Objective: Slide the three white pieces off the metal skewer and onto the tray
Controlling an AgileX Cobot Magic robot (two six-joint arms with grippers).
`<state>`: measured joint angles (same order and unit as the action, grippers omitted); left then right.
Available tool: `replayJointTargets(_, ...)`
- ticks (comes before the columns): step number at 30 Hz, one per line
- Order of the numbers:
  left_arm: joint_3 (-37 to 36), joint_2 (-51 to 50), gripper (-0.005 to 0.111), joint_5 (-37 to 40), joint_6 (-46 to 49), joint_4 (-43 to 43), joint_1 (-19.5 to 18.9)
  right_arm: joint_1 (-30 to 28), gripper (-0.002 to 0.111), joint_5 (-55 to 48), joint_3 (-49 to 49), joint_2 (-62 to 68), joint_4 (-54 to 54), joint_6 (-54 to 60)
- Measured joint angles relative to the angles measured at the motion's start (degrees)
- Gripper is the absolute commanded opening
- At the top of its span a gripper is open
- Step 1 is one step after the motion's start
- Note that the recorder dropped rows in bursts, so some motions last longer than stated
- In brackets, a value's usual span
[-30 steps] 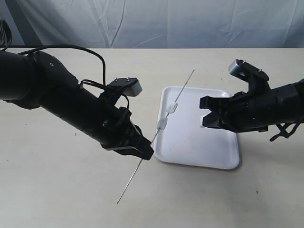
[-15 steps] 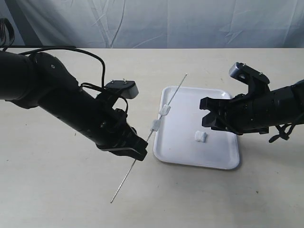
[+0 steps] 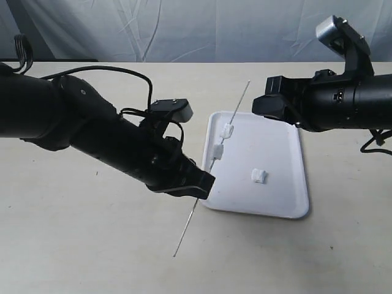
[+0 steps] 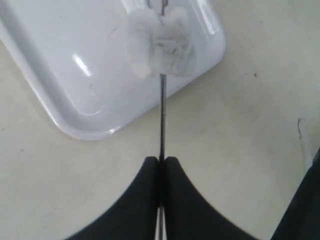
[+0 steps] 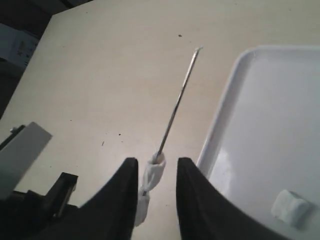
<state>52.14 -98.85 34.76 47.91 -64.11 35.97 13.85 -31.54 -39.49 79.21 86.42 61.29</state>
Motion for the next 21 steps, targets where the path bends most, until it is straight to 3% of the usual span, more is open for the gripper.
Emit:
replayJointTargets(5,1.8,-0.1,0.0,0.8,2.7,-6.2,0.0,0.0,0.04,-1.0,0.0,-0.5,0.0,0.0)
replayJointTargets(21,5.4,-1.2,0.0,1.9,3.3,-9.0,2.7,0.0,0.038,-1.4,0.0,-0.4,2.3,0.0)
